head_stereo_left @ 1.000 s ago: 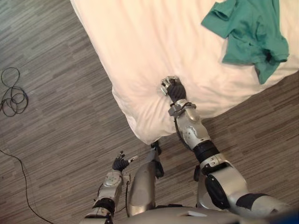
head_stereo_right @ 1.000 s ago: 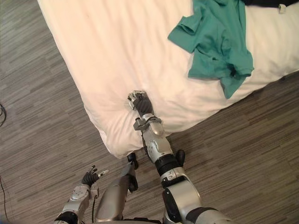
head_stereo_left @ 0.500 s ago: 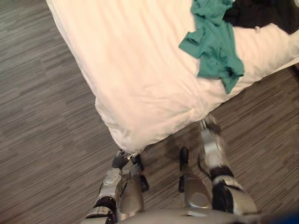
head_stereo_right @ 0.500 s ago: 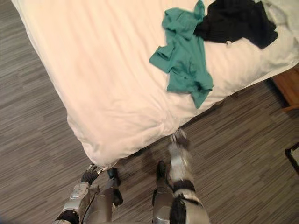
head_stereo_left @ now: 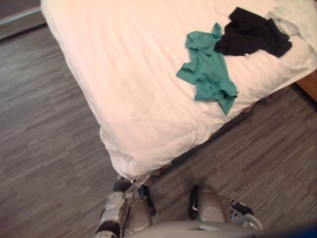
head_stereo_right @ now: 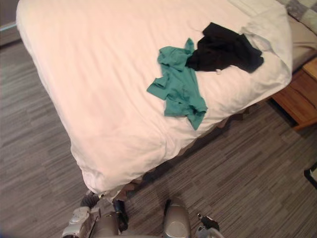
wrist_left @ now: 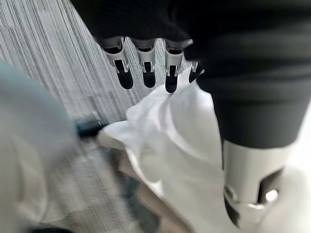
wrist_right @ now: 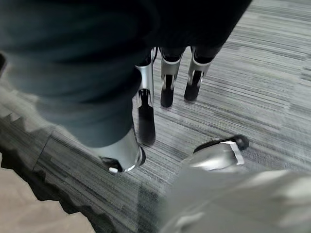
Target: Tidy the bed and pick cloth on bed and put in laundry
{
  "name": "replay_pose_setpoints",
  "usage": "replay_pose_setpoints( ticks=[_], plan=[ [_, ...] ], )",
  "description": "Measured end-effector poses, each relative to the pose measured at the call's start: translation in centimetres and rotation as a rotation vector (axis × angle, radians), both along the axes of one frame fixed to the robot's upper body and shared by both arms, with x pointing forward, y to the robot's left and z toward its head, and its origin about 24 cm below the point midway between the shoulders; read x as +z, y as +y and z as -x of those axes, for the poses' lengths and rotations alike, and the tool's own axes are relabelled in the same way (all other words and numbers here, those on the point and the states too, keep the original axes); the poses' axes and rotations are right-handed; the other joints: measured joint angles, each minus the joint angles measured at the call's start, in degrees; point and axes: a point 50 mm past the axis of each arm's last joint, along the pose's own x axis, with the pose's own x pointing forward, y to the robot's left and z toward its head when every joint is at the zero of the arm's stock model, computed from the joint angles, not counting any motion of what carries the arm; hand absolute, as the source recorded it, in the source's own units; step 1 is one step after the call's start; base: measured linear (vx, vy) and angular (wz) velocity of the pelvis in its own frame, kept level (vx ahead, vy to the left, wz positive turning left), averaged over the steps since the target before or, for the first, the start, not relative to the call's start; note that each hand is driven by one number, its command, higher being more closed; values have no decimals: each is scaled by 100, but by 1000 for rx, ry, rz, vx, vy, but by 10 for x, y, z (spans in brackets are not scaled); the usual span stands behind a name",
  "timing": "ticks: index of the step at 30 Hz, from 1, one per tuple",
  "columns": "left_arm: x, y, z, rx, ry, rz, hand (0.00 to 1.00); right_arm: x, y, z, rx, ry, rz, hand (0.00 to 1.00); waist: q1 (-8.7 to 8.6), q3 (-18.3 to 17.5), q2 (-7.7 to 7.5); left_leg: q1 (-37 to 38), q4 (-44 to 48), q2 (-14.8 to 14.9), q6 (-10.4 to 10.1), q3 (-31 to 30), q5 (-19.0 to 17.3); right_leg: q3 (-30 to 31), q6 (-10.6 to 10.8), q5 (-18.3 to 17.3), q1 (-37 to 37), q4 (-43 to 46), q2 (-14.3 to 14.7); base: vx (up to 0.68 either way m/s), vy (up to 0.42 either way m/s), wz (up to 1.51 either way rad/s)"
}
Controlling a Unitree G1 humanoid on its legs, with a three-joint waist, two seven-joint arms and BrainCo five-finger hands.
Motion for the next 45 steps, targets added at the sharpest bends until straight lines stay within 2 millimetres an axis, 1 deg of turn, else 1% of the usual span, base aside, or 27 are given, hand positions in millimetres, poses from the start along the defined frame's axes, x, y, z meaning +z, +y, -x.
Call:
replay_pose_setpoints(
  ticks=[2,3,4,5,6,7,9,12,15,17,18,20,21,22,23,24,25,26,27,30,34,36,37,38,40,42,45],
  plan=[
    [2,4,-4,-14,-3,-17,0,-2,10,-6,61,24,-2,0,101,-76,-217,-35,39,-58,9,256,52,-213,77,-39,350,-111,-218,391,-140,-65],
    [2,3,-5,-11,-1,-18,0,2,17,-20,141,3,15,0,249,-80,-191,-88,303,176,1,585,55,-230,146,-80,580,-939,60,-75,-74,-129],
    [0,3,-1,-6,14,-24,0,4,20,-26,177,-17,28,0,298,-73,-139,-141,571,325,-8,715,39,-223,125,10,792,-1446,187,-187,-96,-158],
    [-2,2,3,-19,33,-35,0,7,28,-34,216,-38,28,0,325,-61,-154,-389,971,335,-294,627,-223,-211,53,130,1339,-2454,332,-142,-32,-101],
    [-2,-1,1,-45,33,-38,0,6,28,-34,216,-32,28,0,294,-60,-90,-362,733,217,-269,482,-186,-199,55,135,1461,-2664,325,-114,-31,-107],
    [-5,-11,2,-78,49,-27,0,5,21,-27,218,-10,49,0,292,-80,168,-186,438,204,-11,465,-107,-134,57,137,1599,-2920,513,-9,24,-62],
    [-5,-13,2,-104,53,-36,0,4,22,-26,277,6,79,0,284,-85,206,-16,390,268,-22,572,52,-64,109,320,1772,-3266,571,-18,-24,-50],
    [-5,-9,4,-94,56,-51,0,3,33,-24,319,9,68,0,333,26,212,11,710,501,-93,539,3,46,35,615,1962,-3641,773,-57,-60,-39],
    [-4,-10,1,-92,40,-47,0,6,25,-29,326,-15,102,0,318,224,381,-100,1293,557,-201,-425,-67,325,22,621,1928,-3450,825,-73,-146,-51],
    [-4,-11,1,-65,30,-28,0,8,18,-29,329,-14,128,0,359,284,467,-170,1632,568,-429,-942,-289,669,-17,613,1698,-3320,782,24,-108,-109],
    [-5,-10,4,-25,32,-8,0,10,10,-30,323,-16,157,0,440,319,575,-229,2392,563,-601,-1391,-681,1088,-17,635,1490,-3194,767,225,-37,-145],
    [-9,-9,18,8,63,-2,0,10,5,-23,313,-5,172,0,459,253,694,-152,3272,451,-799,-1735,-1031,1602,39,729,1430,-3245,803,293,120,-149],
    [-11,-10,22,18,72,5,0,11,3,-23,310,-9,180,0,460,221,764,-116,3255,384,-835,-1842,-1053,1736,40,747,1436,-3310,819,121,141,-120],
    [-13,-7,30,30,95,-1,0,9,5,-19,289,-2,168,0,450,180,731,26,2871,291,-901,-1877,-1093,1825,16,799,1336,-3323,816,3,-17,-92],
    [-13,-4,31,29,96,-11,0,8,8,-19,289,-2,161,0,441,120,633,261,2138,241,-980,-1876,-1145,1690,1,852,995,-2946,1004,-22,-89,-71],
    [-12,0,31,26,98,-23,0,6,9,-12,280,14,152,0,407,55,491,355,1925,108,-986,-1904,-1220,1621,-147,868,943,-3058,1000,58,-78,-48],
    [-14,-3,31,21,107,-13,0,5,5,-6,233,26,154,0,394,49,675,377,2178,227,-868,-2004,-1630,1505,-67,1096,972,-3313,1021,82,77,-32],
    [-17,-13,35,15,124,13,0,7,-4,-5,206,19,170,0,306,-53,894,486,1855,333,-586,-1981,-2004,1526,-30,1314,1071,-3591,1167,99,155,-38],
    [-18,-13,37,15,133,13,0,7,-5,-4,202,21,171,0,295,-51,831,588,1687,227,-477,-1932,-1920,1585,4,1411,1131,-3703,1116,-24,166,-37],
    [-17,-8,34,-72,146,-31,0,2,4,10,177,33,142,0,172,-341,474,990,402,-261,-395,-1682,-1207,1678,-62,1570,890,-3703,727,-85,56,-13],
    [-17,-16,29,-136,148,-35,0,0,3,21,174,62,142,0,98,-345,345,1067,-81,-415,-399,-1651,-855,1634,-78,1619,605,-3558,671,-47,-13,-5],
    [-16,-20,22,-139,132,-25,0,-1,2,23,169,71,141,0,62,-273,401,968,-18,-271,-335,-1519,-786,1159,-384,1925,475,-3580,779,-23,-132,-39],
    [-16,-18,24,-127,134,-27,0,-1,-1,24,169,73,147,0,121,-222,406,983,-25,-136,-317,-1317,-752,784,-779,1882,451,-3618,821,-4,-126,-57],
    [-16,-16,24,-121,135,-30,0,-1,-1,24,166,74,147,0,141,-204,401,974,-26,-99,-322,-1212,-737,682,-904,1766,436,-3579,804,6,-97,-55],
    [-16,-14,26,-116,143,-31,0,-3,1,33,145,96,134,0,101,-181,368,1077,-29,-54,-362,-1126,-751,341,-780,1556,373,-3239,731,6,-45,-23],
    [-16,-9,27,-100,143,-40,0,-7,4,45,138,130,117,0,161,-183,267,1172,-20,-19,-484,-1079,-843,454,-311,1634,495,-3450,846,14,-70,-27],
    [-16,-8,27,-99,143,-42,0,-8,5,48,135,140,112,0,168,-205,269,1161,-23,79,-488,-1098,-879,487,-190,1817,762,-4065,999,22,-53,-14]
  ],
)
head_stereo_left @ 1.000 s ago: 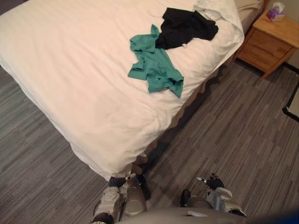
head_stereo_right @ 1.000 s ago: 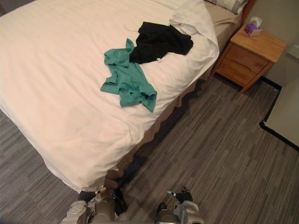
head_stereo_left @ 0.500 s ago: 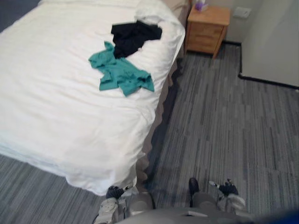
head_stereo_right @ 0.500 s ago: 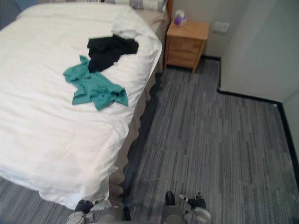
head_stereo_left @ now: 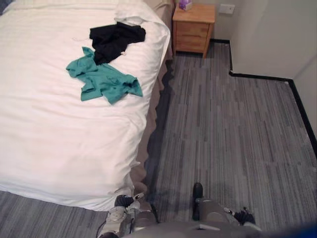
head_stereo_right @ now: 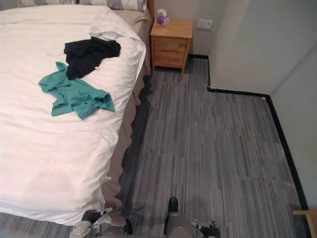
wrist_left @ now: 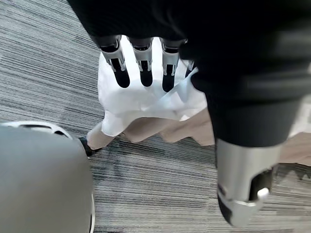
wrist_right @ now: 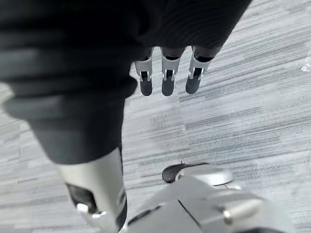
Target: Tidy the bed and pick cloth on bed and put in laundry
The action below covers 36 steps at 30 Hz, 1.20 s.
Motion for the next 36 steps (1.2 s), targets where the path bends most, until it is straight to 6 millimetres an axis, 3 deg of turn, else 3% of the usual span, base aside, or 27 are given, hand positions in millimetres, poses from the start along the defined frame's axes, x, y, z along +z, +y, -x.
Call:
replay_pose_setpoints(
  ticks=[1,5,11,20,27,29,30,32,35,36],
  plan=[
    [1,2,-3,4,-8,-3,0,-1,1,2,-13,8,-8,0,22,-49,-14,-2,-1,10,-23,22,-15,-2,13,176,152,-342,61,33,-40,-20],
    [0,4,1,33,1,-13,0,-3,2,9,-27,33,-18,0,147,-83,-98,107,-13,38,-98,20,-73,74,27,291,203,-355,96,69,-8,-7],
    [-2,-2,5,47,12,5,0,-4,1,11,-52,49,-15,0,165,-157,53,444,-91,-12,-71,-78,-109,42,8,318,486,-355,75,130,57,5],
    [-4,-8,5,40,18,24,0,-5,0,11,-53,57,-6,0,156,-151,84,613,-92,-113,-35,-465,-136,-242,89,254,802,-357,-49,13,26,14],
    [-5,-12,4,30,32,30,0,-4,-2,12,-54,67,5,0,138,-148,142,619,-60,-31,-127,-286,-204,-61,83,234,694,-353,8,-65,-21,-14],
    [-5,-13,5,32,36,32,0,-3,-5,5,-39,66,17,0,168,-153,246,555,30,105,-207,67,-295,71,-80,52,236,188,97,-55,-48,-76],
    [-6,-11,6,29,42,26,0,-3,-5,1,-37,61,18,0,156,-126,293,498,63,134,-222,131,-294,87,-42,-82,37,564,78,-53,-58,-66],
    [-5,-3,8,3,60,-6,0,-2,-4,-3,-17,60,22,0,67,-113,273,412,290,150,-199,304,-274,86,-169,-620,-693,1798,-50,-10,-89,-34],
    [-5,-7,6,-9,58,-2,0,0,-12,-6,-1,58,53,0,-21,20,396,269,440,134,-166,-34,-200,93,-154,-734,-736,1783,-30,-30,-119,-4],
    [-5,-11,5,-15,54,7,0,1,-15,-5,4,61,66,0,-23,35,519,238,446,229,-184,-138,-168,38,-120,-703,-585,1494,43,-87,-101,23]
  ],
)
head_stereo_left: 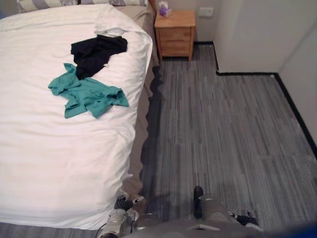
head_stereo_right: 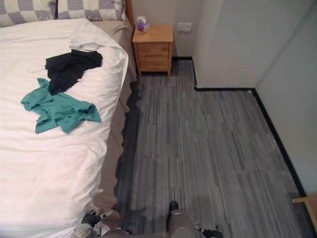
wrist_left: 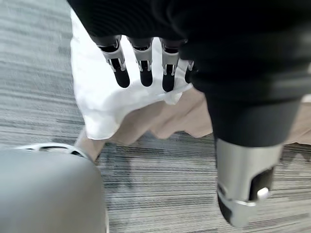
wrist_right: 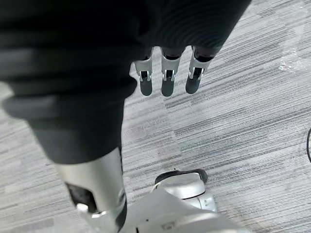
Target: Tidy the bed and pick cloth on bed and put in laundry
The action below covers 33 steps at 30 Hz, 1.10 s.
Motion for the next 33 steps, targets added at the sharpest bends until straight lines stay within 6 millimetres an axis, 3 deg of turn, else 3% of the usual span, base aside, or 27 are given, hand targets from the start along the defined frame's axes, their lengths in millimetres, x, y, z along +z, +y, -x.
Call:
replay_pose_setpoints(
  ticks=[2,3,4,5,7,9,10,12,16,19,20,27,33],
  plan=[
    [1,-3,-3,4,-14,8,0,0,-3,1,24,13,19,0,24,-1,48,7,11,128,-5,34,89,-184,122,90,343,-719,178,-23,-82,5],
    [-1,-4,2,18,-10,13,0,1,-4,-1,41,15,30,0,69,-64,189,-53,0,339,42,91,120,-228,87,122,556,-1088,367,189,-76,-19],
    [-1,-6,5,25,-9,16,0,2,-7,-7,61,9,45,0,148,-71,263,-102,21,521,-36,150,25,-306,-67,70,489,-827,476,371,-35,-27],
    [2,4,3,57,-33,-5,0,1,-3,-6,82,18,43,0,138,-7,12,-87,182,517,-103,211,-166,-259,-111,-219,317,-24,361,377,-10,-39],
    [3,10,2,77,-43,-22,0,1,2,-8,108,17,42,0,277,94,-43,-211,734,538,12,-14,-210,19,-191,-229,493,-318,520,134,-70,-50],
    [4,9,3,90,-54,-18,0,1,2,-9,126,17,46,0,312,71,-83,-525,1273,311,254,-646,-39,167,-141,-102,614,-643,444,13,-31,-58],
    [3,7,3,90,-54,-12,0,2,-3,-8,126,24,59,0,306,73,-4,-534,1260,140,259,-797,-37,315,-113,-69,645,-750,418,44,55,-54],
    [2,-5,2,102,-58,26,0,1,-8,-1,136,57,74,0,276,3,145,-506,1151,-62,261,-756,21,422,-73,116,625,-854,293,43,117,-26],
    [1,-18,1,96,-62,67,0,-2,-8,15,101,101,74,0,250,-63,228,20,179,-225,227,-125,201,350,67,576,1013,-1616,138,60,139,3],
    [1,-22,-1,72,-62,72,0,-3,-3,15,93,102,58,0,170,-71,130,204,-373,-253,221,-327,196,80,84,746,1177,-1843,151,35,57,36],
    [-2,-17,5,67,-30,68,0,-4,5,10,84,71,39,0,117,-176,-132,567,-655,-125,65,-497,-50,-157,39,782,1441,-1847,237,4,11,27],
    [-3,-17,6,70,-25,70,0,-4,5,11,67,66,26,0,89,-169,-155,569,-745,-129,59,-495,-26,-182,60,766,1438,-1847,230,0,0,0],
    [-4,-8,10,94,7,47,0,-5,9,10,4,37,-37,0,-66,-143,-241,578,-1066,-80,60,-366,121,-232,101,693,1303,-1814,234,27,-7,0]
  ],
)
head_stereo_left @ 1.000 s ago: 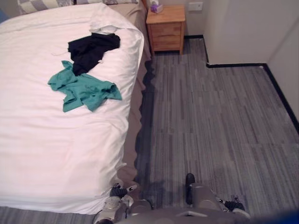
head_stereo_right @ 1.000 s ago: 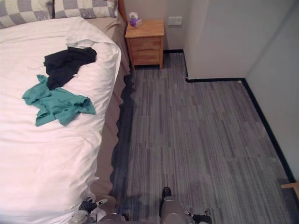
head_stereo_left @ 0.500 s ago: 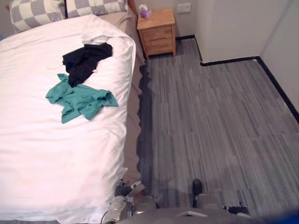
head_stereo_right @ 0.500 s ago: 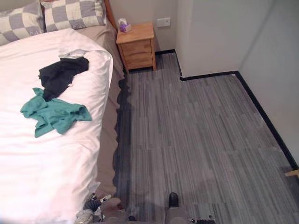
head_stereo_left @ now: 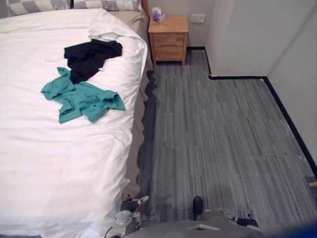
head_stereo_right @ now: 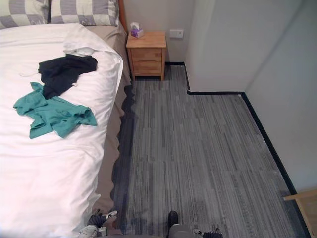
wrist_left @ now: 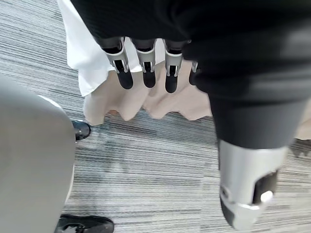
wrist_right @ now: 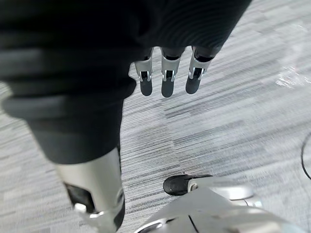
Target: Tidy the bed and pick cloth on bed and put in laundry
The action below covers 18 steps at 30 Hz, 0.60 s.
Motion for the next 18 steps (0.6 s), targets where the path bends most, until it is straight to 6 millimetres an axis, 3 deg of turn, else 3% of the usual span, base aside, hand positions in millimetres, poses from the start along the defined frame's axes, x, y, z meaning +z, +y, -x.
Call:
replay_pose_setpoints(
  ticks=[3,5,6,7,8,9,10,11,12,13,14,16,18],
  plan=[
    [0,4,0,-1,3,-13,0,0,-2,1,-48,-17,-25,0,-70,9,-12,60,-52,100,-69,160,-45,0,-50,-145,-11,16,83,101,-24,-16],
    [0,9,5,46,5,-7,0,0,-2,3,-80,-34,-51,0,-101,40,90,72,415,385,-312,339,-346,-30,-140,-514,-49,422,254,191,-56,-26],
    [0,10,6,54,5,-6,0,0,-1,3,-78,-36,-54,0,-107,32,75,29,689,457,-402,429,-393,-33,-165,-605,-33,492,285,181,-32,-14],
    [2,18,5,82,-19,-7,0,-1,4,4,-75,-35,-69,0,-85,8,-74,-339,1685,530,-450,530,-408,-22,-205,-754,-16,629,256,113,-58,-7],
    [5,20,2,107,-52,-1,0,-1,6,3,-61,-40,-75,0,-65,18,-123,-779,2874,701,-415,560,-274,-20,-276,-866,79,771,219,66,-83,-9],
    [7,18,0,121,-72,8,0,0,5,2,-50,-42,-72,0,-73,30,-90,-986,3437,809,-324,536,-120,-1,-285,-967,151,827,223,40,-143,-18],
    [8,14,-3,136,-99,21,0,0,5,1,-19,-41,-67,0,-66,58,-17,-1301,4358,983,-210,515,437,121,-373,-1081,337,845,241,15,-147,-43],
    [10,12,-7,135,-121,23,0,3,2,-8,16,-65,-52,0,22,83,-63,-1679,5116,1028,-151,391,985,337,-502,-1193,508,788,204,5,-136,-56],
    [10,9,-7,124,-123,28,0,4,0,-12,29,-72,-44,0,58,83,-3,-1850,5361,998,-125,360,810,455,-532,-1233,585,774,185,-40,-81,-68],
    [13,2,-15,85,-151,37,0,6,-3,-21,44,-89,-30,0,59,130,86,-2172,5574,813,-72,331,297,594,-526,-1239,668,758,92,-59,-13,-54],
    [15,-1,-19,68,-167,38,0,7,-4,-24,44,-93,-27,0,65,142,105,-2305,5546,700,-33,338,113,633,-494,-1220,679,763,27,-125,26,-65],
    [19,-8,-27,19,-206,25,0,10,-2,-40,58,-121,-23,0,98,173,60,-2616,4553,159,-20,508,-162,786,-467,-1250,795,682,-210,52,6,-60],
    [21,-8,-33,2,-219,14,0,9,5,-44,56,-130,-34,0,92,202,17,-2610,3048,-187,-21,551,-100,806,-338,-1321,971,526,-301,336,30,-31]
  ],
)
